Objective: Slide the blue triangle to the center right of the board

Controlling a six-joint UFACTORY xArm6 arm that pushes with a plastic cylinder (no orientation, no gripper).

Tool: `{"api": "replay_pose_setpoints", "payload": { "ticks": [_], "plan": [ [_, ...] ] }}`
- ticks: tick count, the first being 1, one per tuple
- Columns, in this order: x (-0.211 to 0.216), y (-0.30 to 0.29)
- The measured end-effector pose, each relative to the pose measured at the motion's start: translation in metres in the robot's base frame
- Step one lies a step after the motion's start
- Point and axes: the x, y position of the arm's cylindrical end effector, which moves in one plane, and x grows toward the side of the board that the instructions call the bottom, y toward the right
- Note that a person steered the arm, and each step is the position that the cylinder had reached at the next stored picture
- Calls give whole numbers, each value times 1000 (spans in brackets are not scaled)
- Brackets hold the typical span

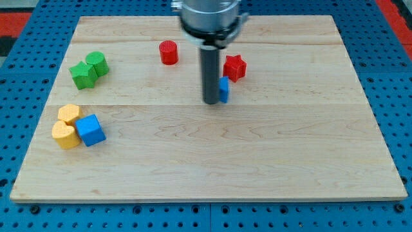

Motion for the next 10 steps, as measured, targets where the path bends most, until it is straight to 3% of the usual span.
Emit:
{"api": "replay_pose_setpoints", "payload": {
  "ticks": [1,5,10],
  "plan": [
    [-19,29],
    [-76,18],
    [-65,148]
  ]
}}
